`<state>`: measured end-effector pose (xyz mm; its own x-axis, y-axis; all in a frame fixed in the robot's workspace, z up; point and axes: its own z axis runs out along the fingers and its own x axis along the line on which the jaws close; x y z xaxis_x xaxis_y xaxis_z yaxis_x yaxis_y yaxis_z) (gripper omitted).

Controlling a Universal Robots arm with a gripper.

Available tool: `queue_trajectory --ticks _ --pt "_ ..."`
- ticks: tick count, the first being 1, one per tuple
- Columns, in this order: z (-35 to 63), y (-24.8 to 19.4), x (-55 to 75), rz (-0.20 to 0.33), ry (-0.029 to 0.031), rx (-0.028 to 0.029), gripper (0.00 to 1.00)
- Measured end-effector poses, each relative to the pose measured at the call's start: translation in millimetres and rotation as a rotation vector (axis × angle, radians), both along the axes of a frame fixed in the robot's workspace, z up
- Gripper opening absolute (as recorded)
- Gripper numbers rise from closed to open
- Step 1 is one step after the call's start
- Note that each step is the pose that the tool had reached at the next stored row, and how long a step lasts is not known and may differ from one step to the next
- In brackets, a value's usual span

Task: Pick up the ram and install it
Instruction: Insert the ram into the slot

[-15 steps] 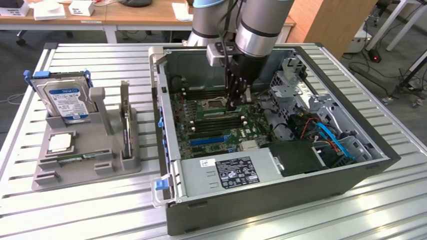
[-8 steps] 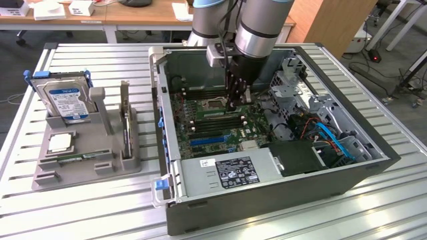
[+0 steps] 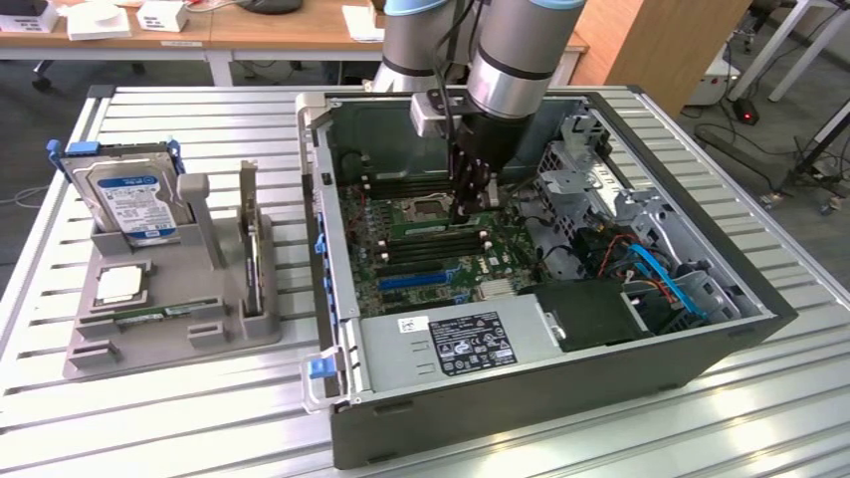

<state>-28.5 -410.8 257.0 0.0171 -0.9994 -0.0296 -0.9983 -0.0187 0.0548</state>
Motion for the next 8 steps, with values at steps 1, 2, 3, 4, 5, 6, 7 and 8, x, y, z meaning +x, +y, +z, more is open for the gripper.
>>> queue_trajectory --ticks 1,2,3,4,5,6,7,8 --pt "0.0 0.0 0.0 0.0 0.0 0.0001 0.11" --pt "-0.1 0.0 0.0 0.0 0.0 0.0002 0.11" --pt "-0.1 0.0 0.0 0.0 -0.0001 0.0002 0.11" --pt "-0.1 0.0 0.0 0.0 -0.0001 0.0002 0.11" --pt "-0.2 0.0 0.0 -0.001 -0.0001 0.0004 0.11" --pt "-0.2 -0.3 -0.1 -0.002 -0.0002 0.0005 0.11" --pt "-0.2 -0.6 -0.1 -0.002 -0.0001 0.0004 0.11" --pt "-0.1 -1.0 0.0 -0.002 -0.0001 0.0003 0.11"
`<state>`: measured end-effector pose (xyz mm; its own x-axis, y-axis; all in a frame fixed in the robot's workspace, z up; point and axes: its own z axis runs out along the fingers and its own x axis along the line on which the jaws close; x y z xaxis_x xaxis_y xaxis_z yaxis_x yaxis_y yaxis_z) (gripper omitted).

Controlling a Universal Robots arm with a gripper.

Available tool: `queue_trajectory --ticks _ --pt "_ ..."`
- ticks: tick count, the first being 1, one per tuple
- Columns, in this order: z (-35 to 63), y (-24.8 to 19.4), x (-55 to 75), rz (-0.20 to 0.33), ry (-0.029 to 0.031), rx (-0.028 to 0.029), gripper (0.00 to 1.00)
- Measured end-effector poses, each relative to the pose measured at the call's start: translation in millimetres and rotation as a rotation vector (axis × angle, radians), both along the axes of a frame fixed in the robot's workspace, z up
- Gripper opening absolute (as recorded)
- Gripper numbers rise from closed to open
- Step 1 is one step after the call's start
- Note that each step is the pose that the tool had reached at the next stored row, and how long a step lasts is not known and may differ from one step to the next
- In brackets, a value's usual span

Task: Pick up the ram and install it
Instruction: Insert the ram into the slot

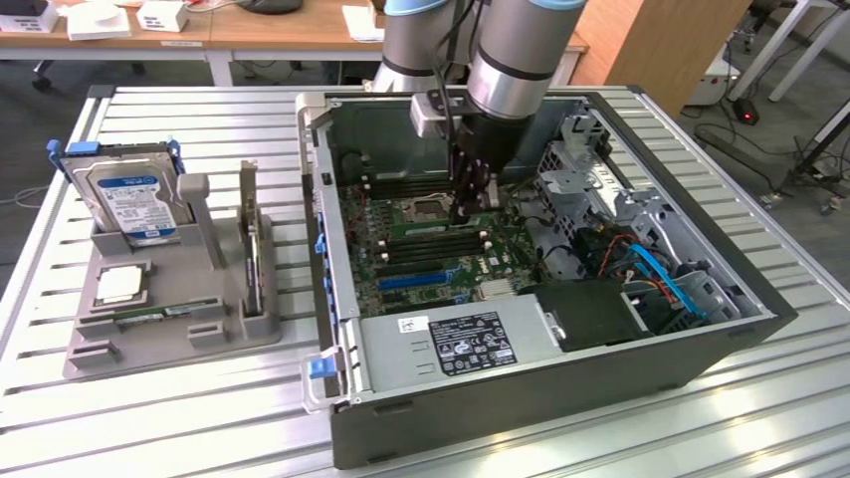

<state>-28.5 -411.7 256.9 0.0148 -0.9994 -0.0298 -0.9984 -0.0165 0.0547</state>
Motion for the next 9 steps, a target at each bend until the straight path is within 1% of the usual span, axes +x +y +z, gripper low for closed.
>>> queue_trajectory --ticks 9 --pt "0.0 -3.9 0.0 -0.001 0.0 0.0 0.11"
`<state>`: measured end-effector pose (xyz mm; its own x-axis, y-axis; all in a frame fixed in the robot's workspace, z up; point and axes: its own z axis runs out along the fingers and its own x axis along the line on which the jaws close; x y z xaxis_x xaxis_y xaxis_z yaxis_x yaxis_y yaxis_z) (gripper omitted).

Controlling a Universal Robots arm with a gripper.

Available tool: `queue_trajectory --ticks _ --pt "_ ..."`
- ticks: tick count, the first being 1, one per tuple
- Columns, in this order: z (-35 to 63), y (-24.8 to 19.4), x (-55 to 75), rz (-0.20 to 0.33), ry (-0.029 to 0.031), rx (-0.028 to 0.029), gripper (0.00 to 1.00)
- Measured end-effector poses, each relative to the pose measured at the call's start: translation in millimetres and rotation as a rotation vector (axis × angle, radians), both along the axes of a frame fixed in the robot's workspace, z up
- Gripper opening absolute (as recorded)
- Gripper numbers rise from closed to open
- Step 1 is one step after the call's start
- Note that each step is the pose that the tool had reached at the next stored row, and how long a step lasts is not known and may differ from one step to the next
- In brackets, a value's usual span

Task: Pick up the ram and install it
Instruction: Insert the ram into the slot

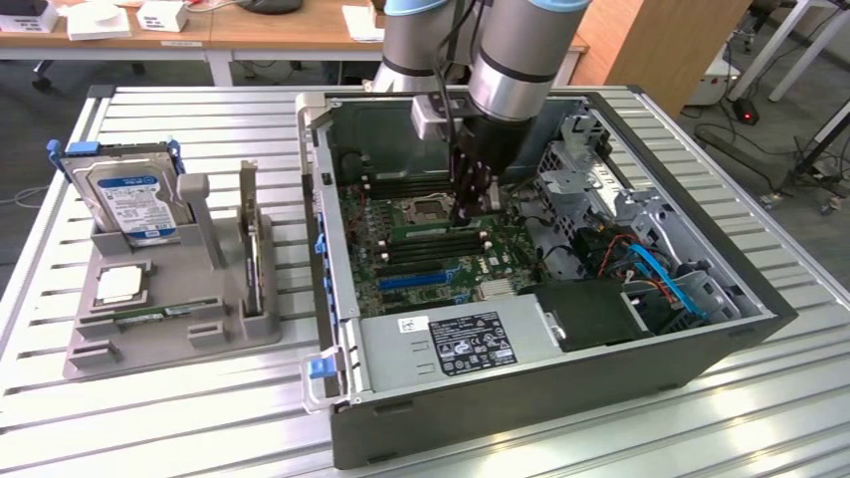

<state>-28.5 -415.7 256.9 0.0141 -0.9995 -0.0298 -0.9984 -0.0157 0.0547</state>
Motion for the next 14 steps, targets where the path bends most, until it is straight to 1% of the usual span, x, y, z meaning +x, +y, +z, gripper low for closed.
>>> queue_trajectory --ticks 3,8,14 --pt "0.0 -1.4 0.0 0.0 0.0 0.0 0.11" --pt "-0.5 -1.6 0.0 0.0 0.0 0.0 0.11" --pt "-4.2 -1.6 0.0 0.0 0.0 0.0 0.11"
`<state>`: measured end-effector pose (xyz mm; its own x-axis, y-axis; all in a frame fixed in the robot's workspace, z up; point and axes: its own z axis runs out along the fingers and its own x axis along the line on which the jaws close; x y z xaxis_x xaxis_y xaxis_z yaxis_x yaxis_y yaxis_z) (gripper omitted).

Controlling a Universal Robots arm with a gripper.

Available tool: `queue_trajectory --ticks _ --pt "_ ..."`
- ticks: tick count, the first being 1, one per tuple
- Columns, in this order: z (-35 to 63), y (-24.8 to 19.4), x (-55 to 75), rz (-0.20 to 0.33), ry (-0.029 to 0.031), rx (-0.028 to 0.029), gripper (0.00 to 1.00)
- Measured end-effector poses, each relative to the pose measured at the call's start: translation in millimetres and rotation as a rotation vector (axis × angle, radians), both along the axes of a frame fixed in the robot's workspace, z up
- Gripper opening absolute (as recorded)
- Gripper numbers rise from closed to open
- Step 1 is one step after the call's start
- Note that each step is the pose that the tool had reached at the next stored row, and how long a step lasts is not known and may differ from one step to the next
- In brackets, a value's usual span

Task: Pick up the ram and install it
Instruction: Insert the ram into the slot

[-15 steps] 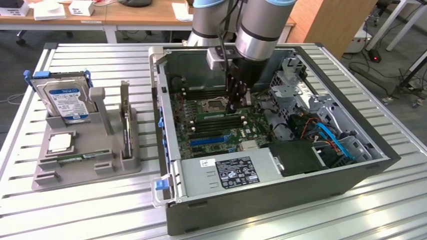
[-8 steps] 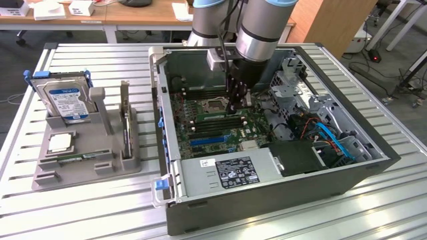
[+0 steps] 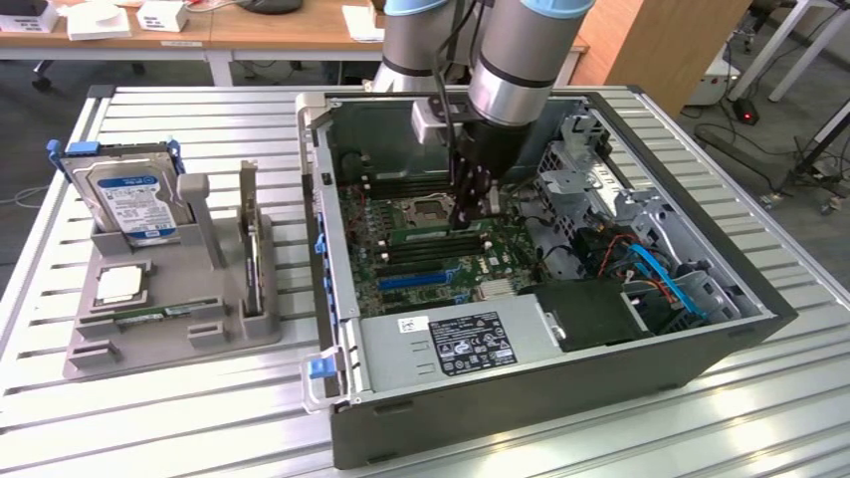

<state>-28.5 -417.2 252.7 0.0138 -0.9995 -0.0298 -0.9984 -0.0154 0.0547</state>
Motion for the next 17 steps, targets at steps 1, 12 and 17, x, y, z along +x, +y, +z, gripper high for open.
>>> queue_trajectory --ticks 1,12,17 --pt "-0.1 0.0 0.0 0.0 0.0001 -0.0002 0.11" --pt "-3.1 0.0 0.0 0.0 0.0 0.0 0.11" --pt "-3.7 0.0 0.0 0.0 0.0 -0.0001 0.11"
